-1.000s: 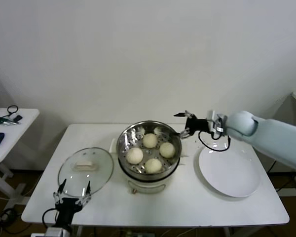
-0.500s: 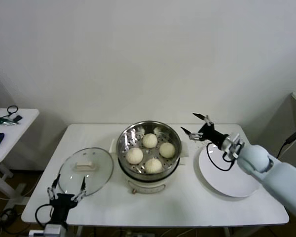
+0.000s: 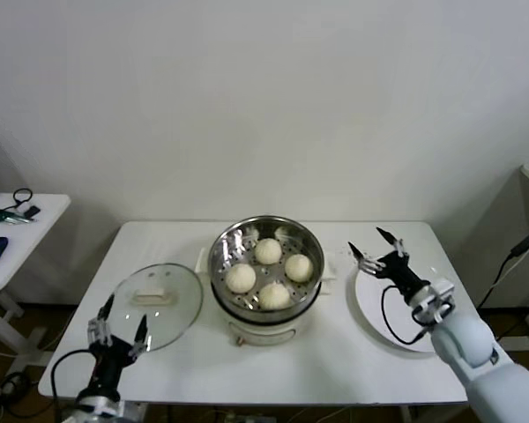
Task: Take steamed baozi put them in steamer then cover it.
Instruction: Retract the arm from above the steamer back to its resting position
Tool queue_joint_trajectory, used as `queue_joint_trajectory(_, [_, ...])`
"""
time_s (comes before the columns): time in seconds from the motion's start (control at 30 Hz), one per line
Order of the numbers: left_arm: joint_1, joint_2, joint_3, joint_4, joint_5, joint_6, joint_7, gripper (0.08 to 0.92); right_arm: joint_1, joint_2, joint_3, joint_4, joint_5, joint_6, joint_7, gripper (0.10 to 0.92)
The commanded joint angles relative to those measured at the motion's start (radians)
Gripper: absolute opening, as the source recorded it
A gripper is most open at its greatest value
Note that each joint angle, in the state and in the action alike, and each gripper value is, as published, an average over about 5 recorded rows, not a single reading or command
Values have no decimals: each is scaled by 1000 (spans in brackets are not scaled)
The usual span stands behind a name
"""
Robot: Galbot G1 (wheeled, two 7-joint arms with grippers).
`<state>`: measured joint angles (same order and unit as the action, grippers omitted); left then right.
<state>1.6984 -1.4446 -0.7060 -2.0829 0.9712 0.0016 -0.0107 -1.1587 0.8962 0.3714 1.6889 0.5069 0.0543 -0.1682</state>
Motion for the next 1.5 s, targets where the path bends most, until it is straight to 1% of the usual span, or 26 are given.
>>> queue_joint_trajectory(0.03, [-123, 32, 76, 178, 493, 33, -46, 823, -214, 160, 209, 31, -99, -37, -11, 823])
queue_joint_trajectory(0.13, [-170, 28, 81, 253, 518, 29, -55, 823, -218, 179, 212, 26, -120, -39, -6, 823])
queue_joint_trajectory(0.3, [-259, 23, 77, 382, 570, 15, -95, 823, -219, 201, 226, 12, -151, -40, -3, 823])
queue_joint_trajectory(0.57, [-358, 21, 73, 521, 609, 30, -136, 823, -222, 203, 250, -15, -154, -32, -2, 823])
queue_joint_trajectory(0.97, [-440, 24, 57, 637, 628, 37, -172, 823, -210, 205, 242, -31, -174, -17, -7, 823])
queue_joint_trajectory(1.37, [-495, 44, 68, 670, 605, 49, -195, 823, -205, 212, 230, -37, -204, -4, -15, 823])
queue_joint_trajectory(1.5, [-505, 41, 74, 686, 599, 50, -202, 823, -206, 216, 232, -40, -217, 2, -18, 823])
